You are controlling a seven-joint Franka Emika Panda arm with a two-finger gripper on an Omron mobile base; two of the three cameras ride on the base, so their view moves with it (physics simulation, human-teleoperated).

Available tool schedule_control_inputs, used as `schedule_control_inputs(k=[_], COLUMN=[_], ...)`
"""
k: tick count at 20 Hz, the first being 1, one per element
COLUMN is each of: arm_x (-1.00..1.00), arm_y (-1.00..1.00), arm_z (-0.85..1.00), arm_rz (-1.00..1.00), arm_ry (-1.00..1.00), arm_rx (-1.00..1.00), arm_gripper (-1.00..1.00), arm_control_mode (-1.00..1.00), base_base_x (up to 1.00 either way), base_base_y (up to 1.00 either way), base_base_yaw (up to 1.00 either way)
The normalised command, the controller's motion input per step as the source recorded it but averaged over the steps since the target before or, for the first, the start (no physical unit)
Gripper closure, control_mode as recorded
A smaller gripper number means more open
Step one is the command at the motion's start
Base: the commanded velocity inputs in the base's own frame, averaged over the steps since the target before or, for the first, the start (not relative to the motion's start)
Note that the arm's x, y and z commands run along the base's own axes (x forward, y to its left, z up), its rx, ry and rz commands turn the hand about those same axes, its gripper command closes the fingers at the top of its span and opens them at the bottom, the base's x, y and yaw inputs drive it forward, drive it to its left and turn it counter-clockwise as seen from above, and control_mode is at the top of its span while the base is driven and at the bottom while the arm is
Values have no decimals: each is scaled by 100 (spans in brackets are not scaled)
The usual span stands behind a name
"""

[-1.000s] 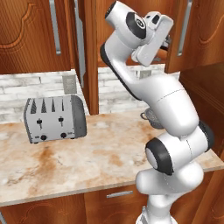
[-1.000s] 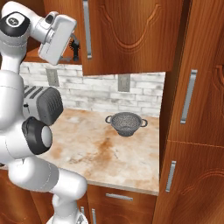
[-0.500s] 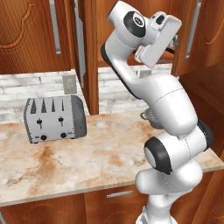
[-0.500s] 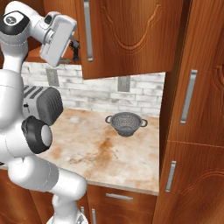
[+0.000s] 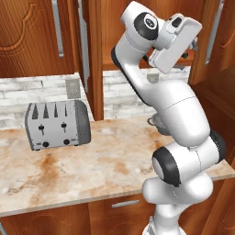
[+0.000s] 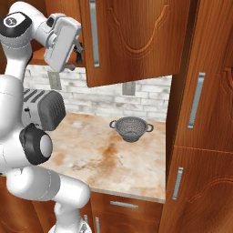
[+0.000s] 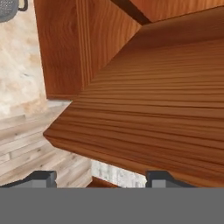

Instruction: Pick the dish brush and dish brush from the cabinet and place them on the counter.

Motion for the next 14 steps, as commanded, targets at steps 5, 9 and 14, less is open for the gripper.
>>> schedule_control_inputs(k=[5, 9, 14], arm_x=[-36, -32, -31], arm_y=[-45, -46, -48], arm_z=[0, 0, 0], arm_rz=[-7, -5, -5], arm_ry=[-5, -4, -4], arm_rx=[0, 0, 0], arm_gripper=[-100, -100, -100], arm_control_mode=[-100, -100, -100], base_base_x=[0, 0, 0], base_base_y=[0, 0, 0], base_base_yaw=[0, 0, 0])
